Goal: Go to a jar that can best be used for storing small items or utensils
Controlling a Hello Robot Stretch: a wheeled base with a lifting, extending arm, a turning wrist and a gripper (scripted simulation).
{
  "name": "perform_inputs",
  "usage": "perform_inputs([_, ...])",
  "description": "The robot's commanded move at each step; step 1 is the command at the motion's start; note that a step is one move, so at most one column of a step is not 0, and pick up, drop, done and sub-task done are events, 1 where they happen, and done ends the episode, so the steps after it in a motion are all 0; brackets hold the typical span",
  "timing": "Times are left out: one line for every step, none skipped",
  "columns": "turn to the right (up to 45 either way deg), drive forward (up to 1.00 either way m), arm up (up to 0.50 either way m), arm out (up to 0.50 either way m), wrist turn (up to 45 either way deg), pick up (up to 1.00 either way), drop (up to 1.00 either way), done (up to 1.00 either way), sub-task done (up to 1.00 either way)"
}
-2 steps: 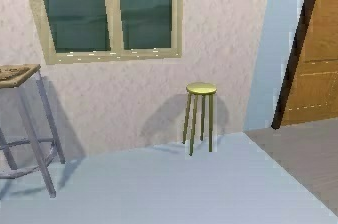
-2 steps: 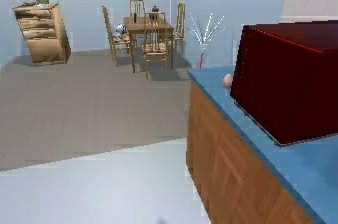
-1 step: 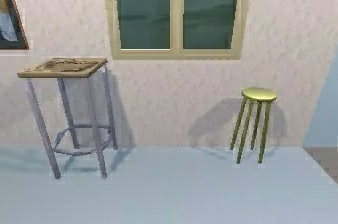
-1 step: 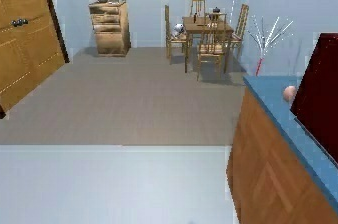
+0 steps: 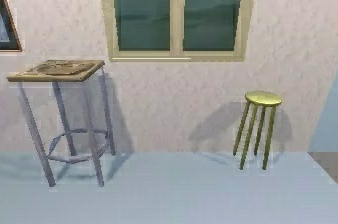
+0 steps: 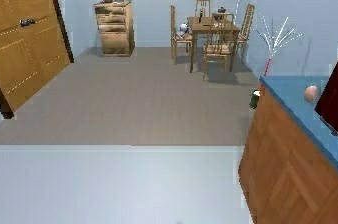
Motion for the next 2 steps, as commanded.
perform_inputs([-45.0,0.00,0.00,0.00,0.0,0.00,0.00,0.00,0.00])
perform_inputs([-42.0,0.00,0.00,0.00,0.0,0.00,0.00,0.00,0.00])
